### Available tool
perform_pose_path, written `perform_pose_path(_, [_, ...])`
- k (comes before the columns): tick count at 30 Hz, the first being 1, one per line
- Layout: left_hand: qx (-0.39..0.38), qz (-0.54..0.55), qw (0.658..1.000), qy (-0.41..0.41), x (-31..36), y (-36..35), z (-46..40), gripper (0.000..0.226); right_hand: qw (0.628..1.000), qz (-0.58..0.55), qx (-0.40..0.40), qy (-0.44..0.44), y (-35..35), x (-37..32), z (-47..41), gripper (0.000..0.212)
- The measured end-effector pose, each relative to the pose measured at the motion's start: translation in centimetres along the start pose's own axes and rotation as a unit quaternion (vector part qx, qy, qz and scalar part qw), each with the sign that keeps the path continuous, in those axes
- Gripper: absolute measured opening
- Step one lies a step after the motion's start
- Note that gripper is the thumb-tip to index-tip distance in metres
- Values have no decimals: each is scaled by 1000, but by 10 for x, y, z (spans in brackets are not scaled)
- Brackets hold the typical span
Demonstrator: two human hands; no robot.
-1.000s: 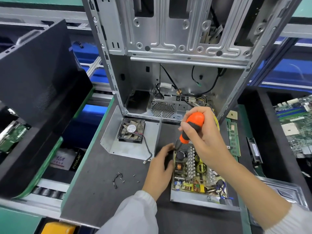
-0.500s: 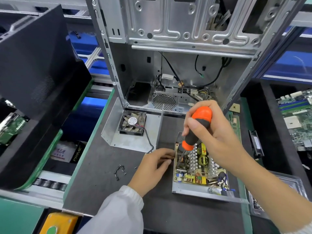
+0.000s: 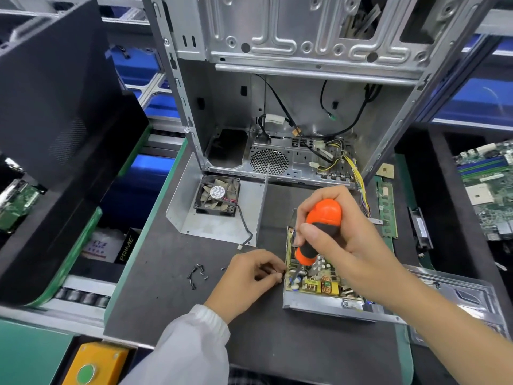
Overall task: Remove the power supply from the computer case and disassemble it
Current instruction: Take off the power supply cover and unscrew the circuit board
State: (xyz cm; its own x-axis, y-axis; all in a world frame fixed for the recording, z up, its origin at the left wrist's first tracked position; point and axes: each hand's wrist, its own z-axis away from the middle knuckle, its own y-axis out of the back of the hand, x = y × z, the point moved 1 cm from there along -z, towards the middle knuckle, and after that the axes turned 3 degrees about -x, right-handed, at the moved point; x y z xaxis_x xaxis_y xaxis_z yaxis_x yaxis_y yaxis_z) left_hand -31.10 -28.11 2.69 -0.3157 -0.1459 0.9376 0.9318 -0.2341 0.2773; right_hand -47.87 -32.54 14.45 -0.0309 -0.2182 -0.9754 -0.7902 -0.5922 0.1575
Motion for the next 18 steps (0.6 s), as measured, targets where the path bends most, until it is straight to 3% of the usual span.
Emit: perform_pose_path(18, [7,14,1000,-3,-1,-4,5,23,999,30,-15,9,-6,4,5,17])
